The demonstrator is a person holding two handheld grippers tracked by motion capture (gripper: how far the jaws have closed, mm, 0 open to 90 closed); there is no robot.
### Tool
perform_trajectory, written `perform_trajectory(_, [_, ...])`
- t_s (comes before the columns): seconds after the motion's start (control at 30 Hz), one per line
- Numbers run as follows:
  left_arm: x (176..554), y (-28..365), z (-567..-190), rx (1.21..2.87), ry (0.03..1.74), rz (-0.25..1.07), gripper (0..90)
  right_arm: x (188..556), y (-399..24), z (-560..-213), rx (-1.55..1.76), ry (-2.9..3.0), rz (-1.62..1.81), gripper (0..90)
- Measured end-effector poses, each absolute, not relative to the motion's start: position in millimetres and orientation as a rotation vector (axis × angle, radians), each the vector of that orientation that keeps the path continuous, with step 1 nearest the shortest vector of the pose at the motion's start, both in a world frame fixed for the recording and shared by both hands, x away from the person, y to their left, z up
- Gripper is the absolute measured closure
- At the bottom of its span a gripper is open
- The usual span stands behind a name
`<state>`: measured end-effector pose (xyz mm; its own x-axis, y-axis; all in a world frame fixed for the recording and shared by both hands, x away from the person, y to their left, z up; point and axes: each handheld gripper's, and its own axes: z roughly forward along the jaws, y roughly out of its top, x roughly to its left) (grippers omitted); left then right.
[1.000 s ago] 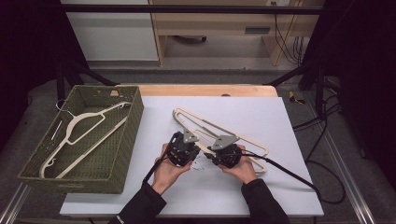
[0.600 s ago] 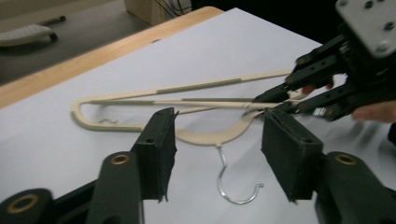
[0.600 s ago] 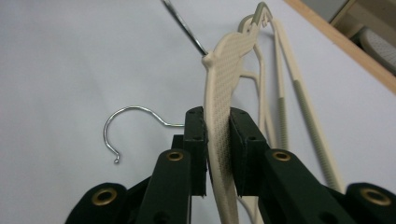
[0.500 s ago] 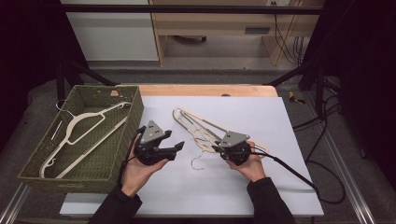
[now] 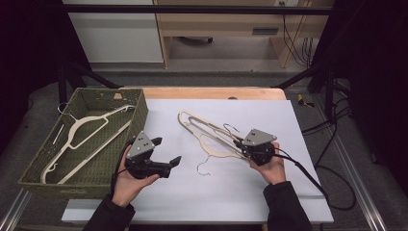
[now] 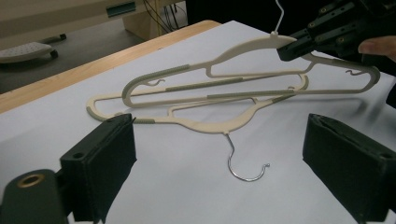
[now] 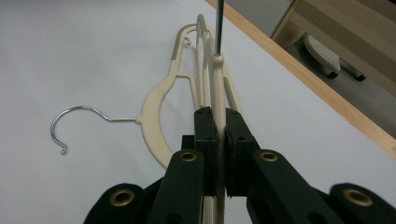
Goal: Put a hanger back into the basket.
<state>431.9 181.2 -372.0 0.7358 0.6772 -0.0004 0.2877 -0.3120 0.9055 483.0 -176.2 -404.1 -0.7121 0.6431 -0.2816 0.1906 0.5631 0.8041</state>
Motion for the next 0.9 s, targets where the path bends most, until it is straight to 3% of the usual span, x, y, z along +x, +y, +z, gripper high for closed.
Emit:
perform_trajectory(0.5, [427, 176, -381, 1.967, 0.681, 0.473, 4.6, 459, -164, -386, 0.588, 2.401, 1.382, 86.6])
perform_trajectory(0.9, [430, 160, -386, 2.028, 0.612, 0.435, 14.6, 445, -132, -389, 0.464, 2.541, 1.464, 86.5])
